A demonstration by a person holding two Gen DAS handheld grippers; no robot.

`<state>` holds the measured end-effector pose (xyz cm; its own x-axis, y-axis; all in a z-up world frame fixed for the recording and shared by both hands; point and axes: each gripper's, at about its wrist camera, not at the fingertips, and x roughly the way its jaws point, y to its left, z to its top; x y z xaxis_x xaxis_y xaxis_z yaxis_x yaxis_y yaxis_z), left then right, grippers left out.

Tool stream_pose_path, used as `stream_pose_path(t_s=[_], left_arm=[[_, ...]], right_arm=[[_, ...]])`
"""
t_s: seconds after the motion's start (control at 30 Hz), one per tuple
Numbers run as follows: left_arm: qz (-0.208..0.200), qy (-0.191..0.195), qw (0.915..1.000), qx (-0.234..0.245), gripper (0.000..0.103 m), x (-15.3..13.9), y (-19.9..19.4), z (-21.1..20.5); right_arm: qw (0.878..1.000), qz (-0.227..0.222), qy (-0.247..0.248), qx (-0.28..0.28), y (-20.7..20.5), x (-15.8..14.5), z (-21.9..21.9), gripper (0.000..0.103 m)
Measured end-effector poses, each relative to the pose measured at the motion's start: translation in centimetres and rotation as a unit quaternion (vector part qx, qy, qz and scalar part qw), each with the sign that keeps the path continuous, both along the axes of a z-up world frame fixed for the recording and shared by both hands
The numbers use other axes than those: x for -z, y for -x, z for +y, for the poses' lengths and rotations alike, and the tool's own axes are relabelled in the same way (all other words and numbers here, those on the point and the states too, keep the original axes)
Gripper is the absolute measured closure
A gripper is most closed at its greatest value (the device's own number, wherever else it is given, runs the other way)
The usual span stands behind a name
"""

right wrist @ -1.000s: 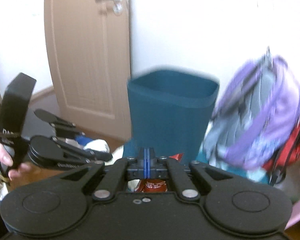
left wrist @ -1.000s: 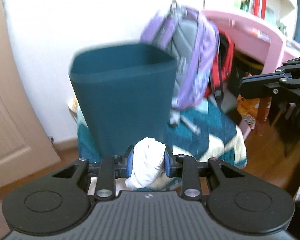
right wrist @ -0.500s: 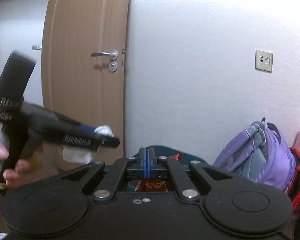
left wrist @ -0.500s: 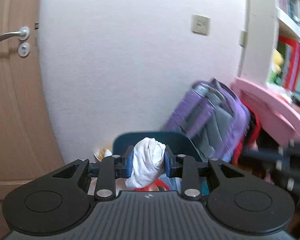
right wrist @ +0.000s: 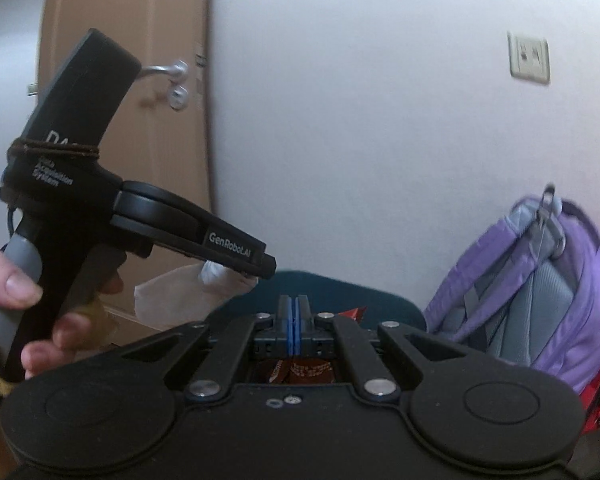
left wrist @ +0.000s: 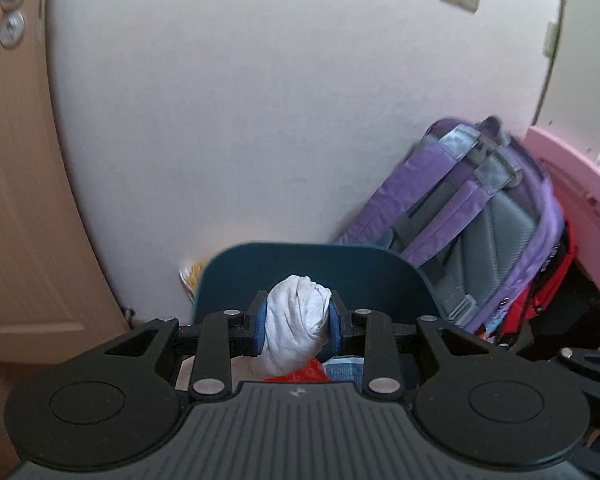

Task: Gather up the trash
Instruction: 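Carry the white tissue with left while right carries the red wrapper to the wastebasket, then open both tools over the wastebasket, dropping the tissue and red wrapper inside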

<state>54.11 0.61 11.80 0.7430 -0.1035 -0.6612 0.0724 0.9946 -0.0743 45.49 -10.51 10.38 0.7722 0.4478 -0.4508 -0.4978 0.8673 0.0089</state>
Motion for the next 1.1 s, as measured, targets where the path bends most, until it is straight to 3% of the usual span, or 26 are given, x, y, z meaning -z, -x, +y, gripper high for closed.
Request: stream_pose_path(t_s=[0.23, 0.47, 0.53, 0.67, 0.77, 0.8, 0.87, 1.03, 1.1], left_arm=[[0.051, -0.012, 0.9985, -0.013, 0.074, 4.6, -3.9, 0.4], [0.086, -0.018, 0.9959, -0.020, 0.074, 7.7, -5.6, 0.7], [0.090, -0.026, 0.9954, -0.020, 0.074, 8.1, -5.6, 0.6], [0.092, -0.006, 0.9955, -0.019, 0.071, 7.5, -5.7, 0.3], [0.092, 0.003, 0.9955, -0.021, 0.049, 7.1, -5.2, 0.3], [0.086, 0.008, 0.9961, -0.019, 0.047, 6.8, -4.9, 0.5], [0.077, 0.010, 0.9969, -0.016, 0.046, 6.3, -4.3, 0.5], [0.055, 0.009, 0.9984, -0.010, 0.045, 4.5, -2.2, 0.6], [0.045, 0.006, 0.9989, -0.010, 0.040, 3.5, -1.3, 0.7]], right_arm=[[0.998, 0.051, 0.020, 0.023, -3.5, 4.8, 0.2, 0.102], [0.996, 0.075, 0.034, 0.026, -5.0, 6.8, 0.8, 0.101], [0.996, 0.079, 0.037, 0.025, -5.0, 7.0, 1.1, 0.097], [0.996, 0.080, 0.041, 0.020, -4.9, 7.1, 1.4, 0.089], [0.996, 0.081, 0.040, 0.023, -4.9, 7.0, 1.3, 0.080], [0.996, 0.080, 0.039, 0.024, -4.7, 6.8, 1.3, 0.078], [0.996, 0.076, 0.041, 0.025, -4.2, 6.5, 1.1, 0.071], [0.996, 0.068, 0.039, 0.032, -2.5, 5.1, 0.7, 0.066], [0.997, 0.064, 0.034, 0.034, -1.6, 4.2, 0.4, 0.065]])
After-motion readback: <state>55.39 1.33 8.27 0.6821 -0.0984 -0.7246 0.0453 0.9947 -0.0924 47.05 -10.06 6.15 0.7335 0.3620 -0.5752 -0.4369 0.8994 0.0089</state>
